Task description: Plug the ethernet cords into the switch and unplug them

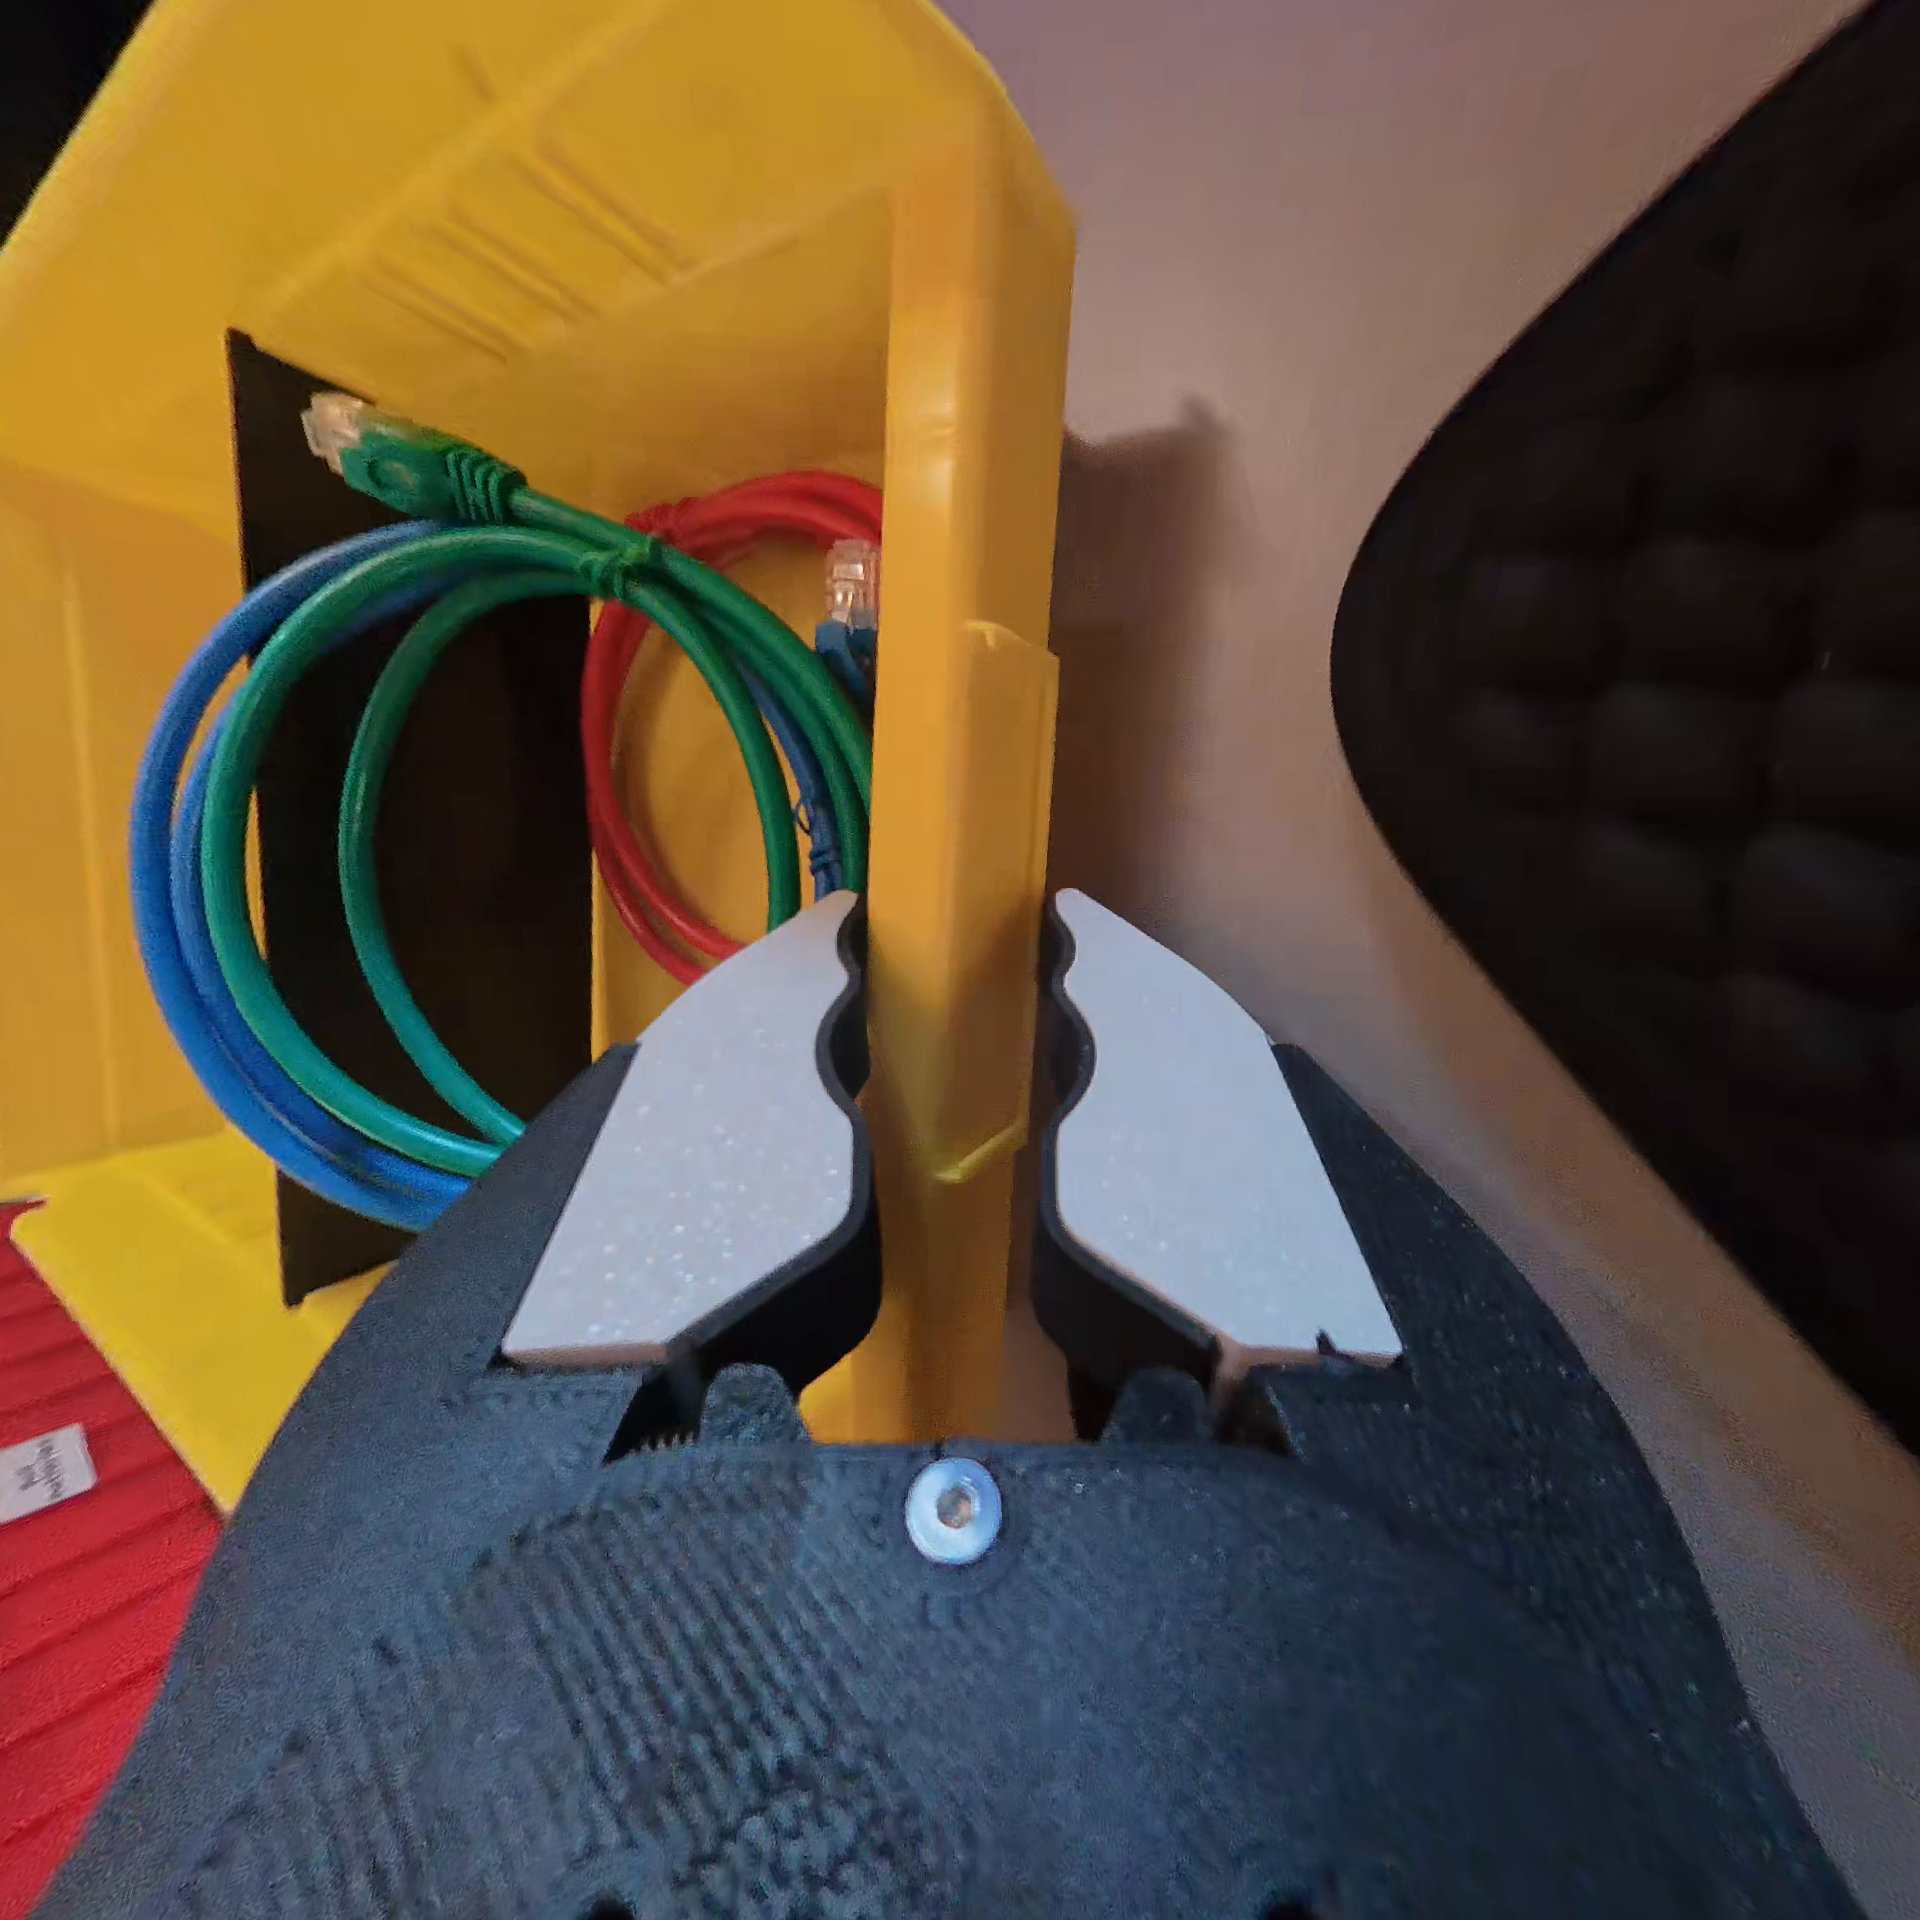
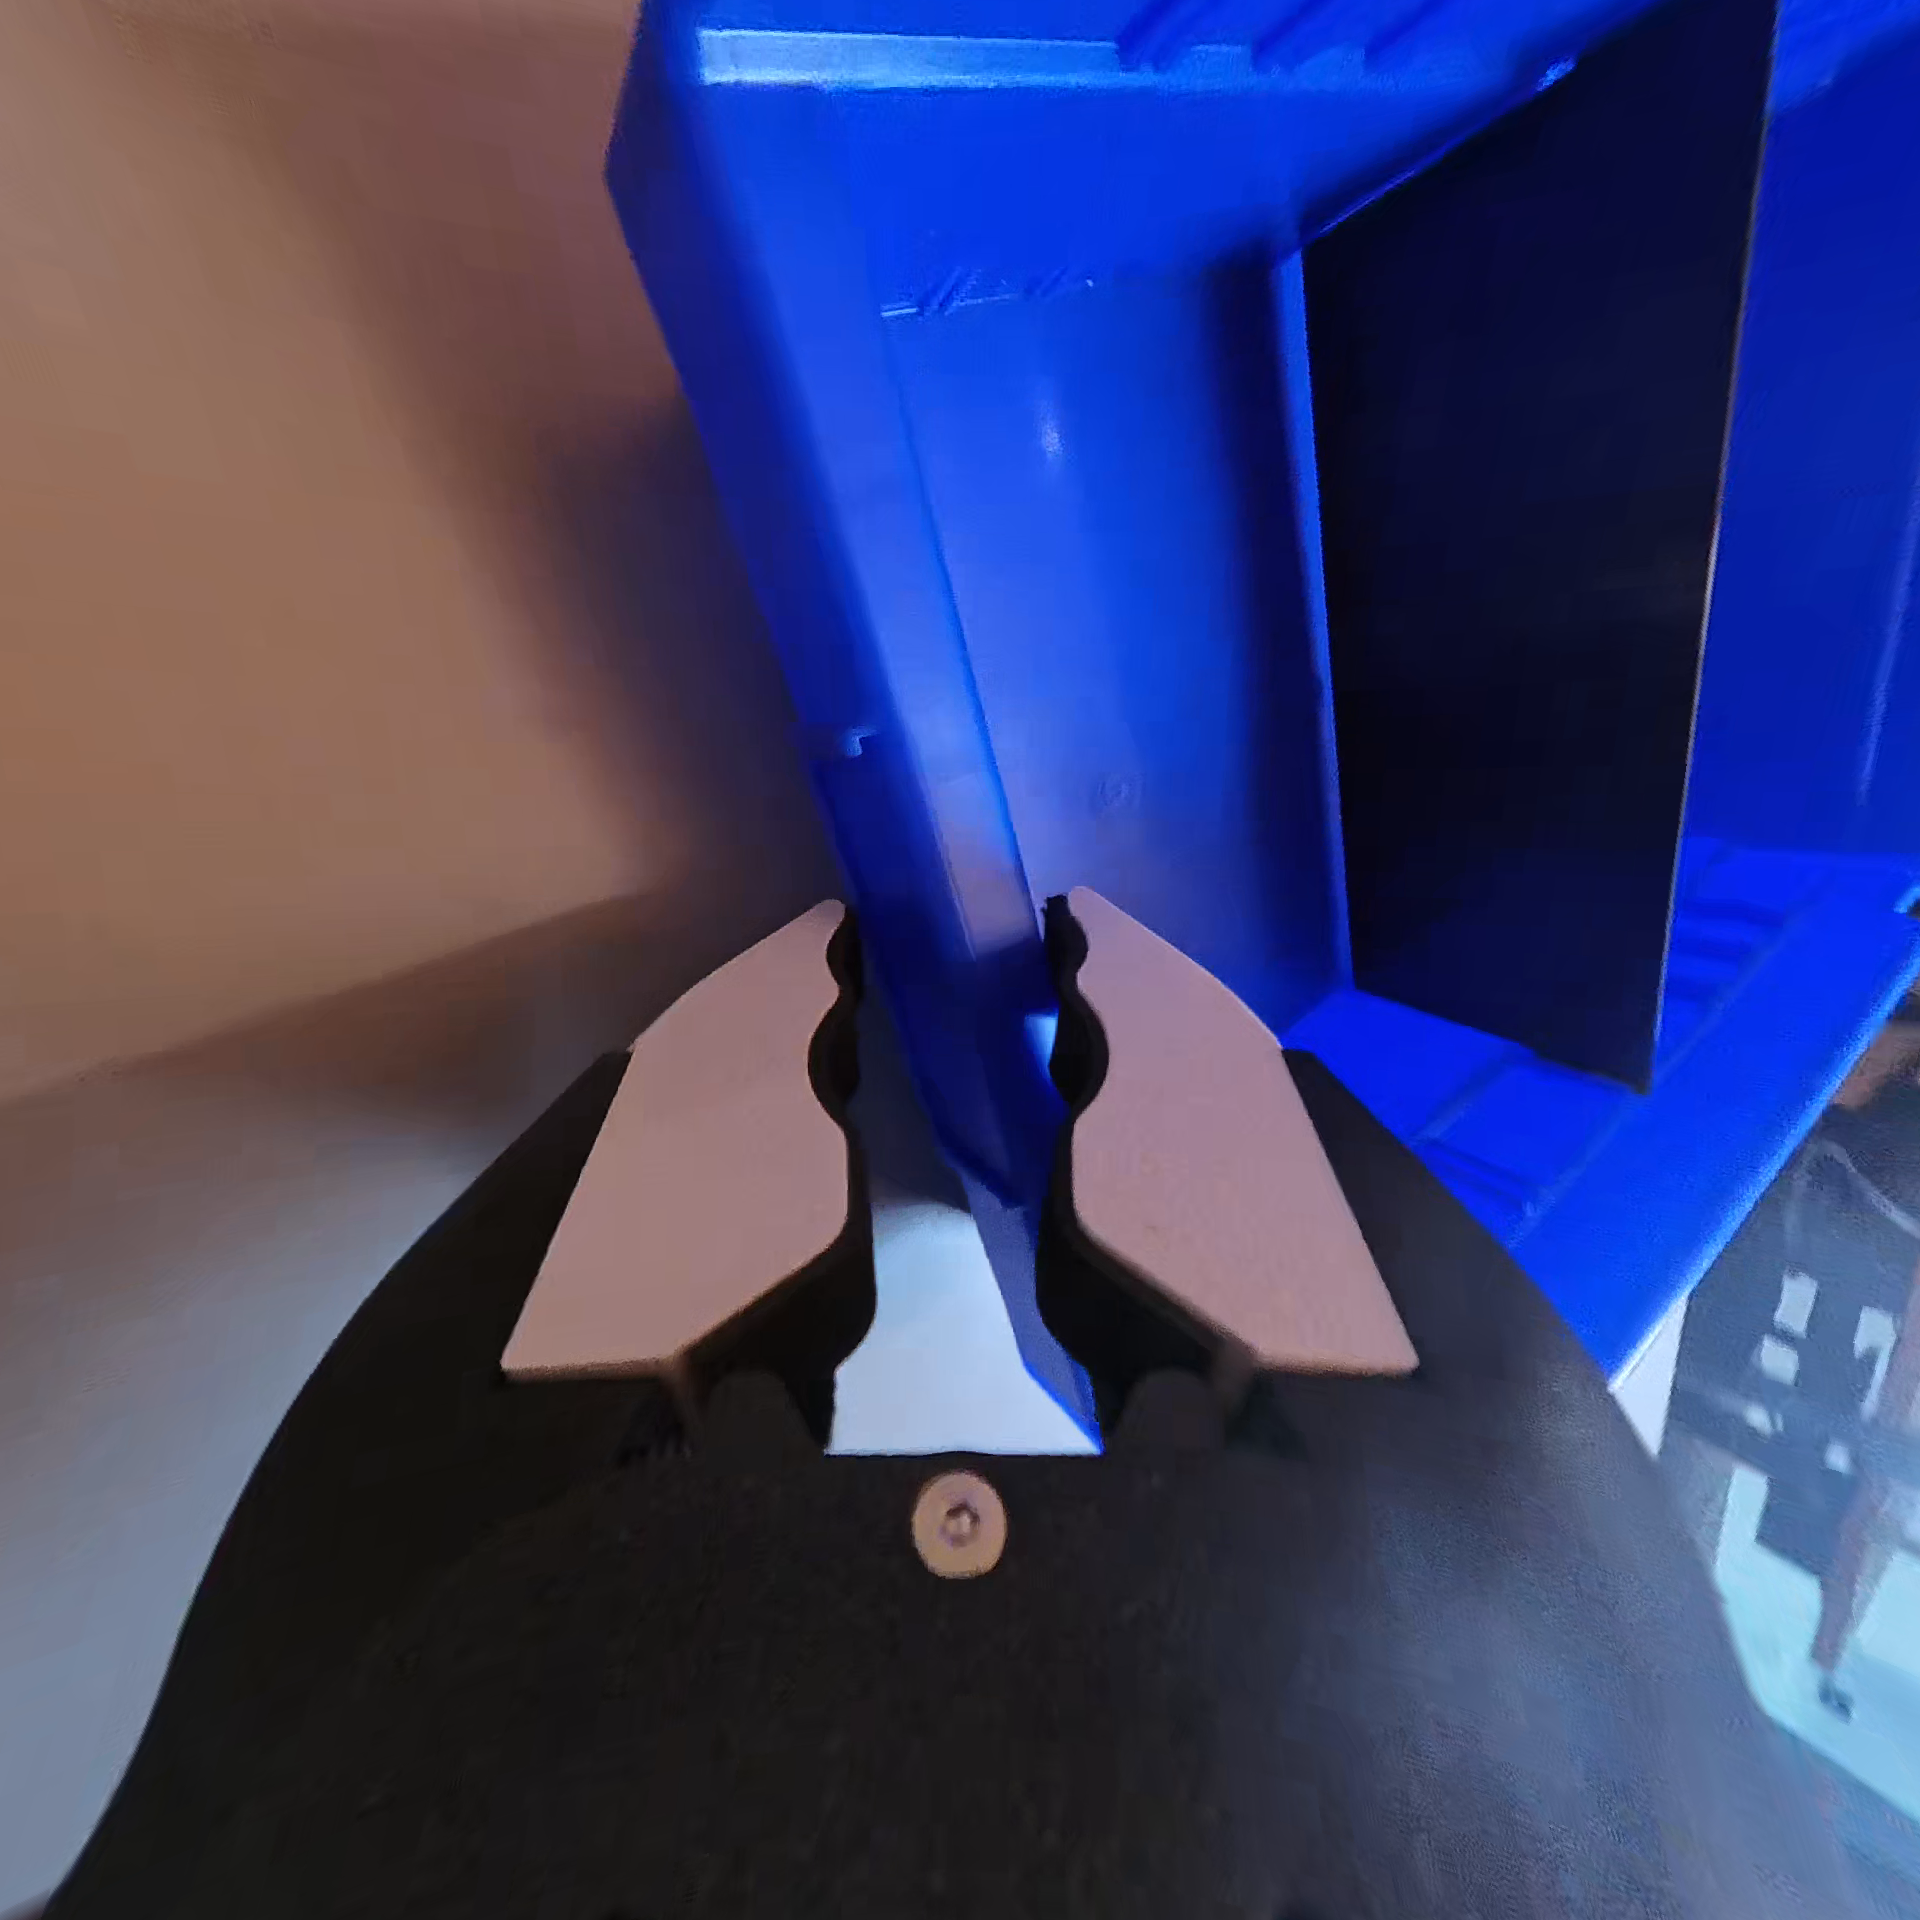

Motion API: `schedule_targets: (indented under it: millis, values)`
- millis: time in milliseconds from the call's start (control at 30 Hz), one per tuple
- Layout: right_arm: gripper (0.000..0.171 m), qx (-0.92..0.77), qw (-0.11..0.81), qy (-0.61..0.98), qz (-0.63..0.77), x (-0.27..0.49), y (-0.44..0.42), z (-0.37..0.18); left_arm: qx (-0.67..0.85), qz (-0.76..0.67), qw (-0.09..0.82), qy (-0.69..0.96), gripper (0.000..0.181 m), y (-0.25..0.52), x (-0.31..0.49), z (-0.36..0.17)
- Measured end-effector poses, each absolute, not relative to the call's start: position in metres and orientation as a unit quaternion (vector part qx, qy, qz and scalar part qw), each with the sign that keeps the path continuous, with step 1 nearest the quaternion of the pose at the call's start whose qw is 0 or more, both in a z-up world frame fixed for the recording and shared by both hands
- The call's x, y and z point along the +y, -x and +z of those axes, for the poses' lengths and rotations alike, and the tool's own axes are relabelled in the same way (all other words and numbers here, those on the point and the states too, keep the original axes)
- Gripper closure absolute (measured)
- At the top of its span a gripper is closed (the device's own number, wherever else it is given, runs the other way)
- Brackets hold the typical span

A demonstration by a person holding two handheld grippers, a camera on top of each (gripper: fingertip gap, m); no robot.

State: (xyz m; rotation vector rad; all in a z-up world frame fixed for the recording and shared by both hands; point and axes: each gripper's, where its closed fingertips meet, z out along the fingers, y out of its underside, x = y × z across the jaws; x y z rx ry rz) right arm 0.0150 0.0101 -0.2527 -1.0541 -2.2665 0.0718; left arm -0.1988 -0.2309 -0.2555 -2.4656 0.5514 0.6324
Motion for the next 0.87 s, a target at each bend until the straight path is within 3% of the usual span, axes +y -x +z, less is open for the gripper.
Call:
schedule_targets:
  millis: [33, 267, 633, 733, 867]
  values:
    - [0.137, -0.855, 0.319, 0.408, 0.018, 0.020, -0.030, -0.253, 0.200, 0.231, 0.269, 0.913, 0.151, 0.197, -0.225, -0.256]
    - [0.139, -0.812, 0.358, 0.459, -0.044, 0.104, -0.080, -0.255, 0.210, 0.225, 0.274, 0.911, 0.151, 0.196, -0.187, -0.255]
    - [0.137, -0.781, 0.370, 0.500, -0.064, 0.221, -0.069, -0.253, 0.222, 0.234, 0.311, 0.894, 0.148, 0.227, -0.138, -0.252]
    - [0.134, -0.750, 0.408, 0.520, 0.036, 0.193, -0.054, -0.229, 0.189, 0.157, 0.404, 0.881, 0.151, 0.206, -0.140, -0.218]
    - [0.134, -0.695, 0.448, 0.520, 0.217, 0.146, -0.032, -0.176, 0.093, 0.105, 0.558, 0.818, 0.154, 0.222, -0.140, -0.118]
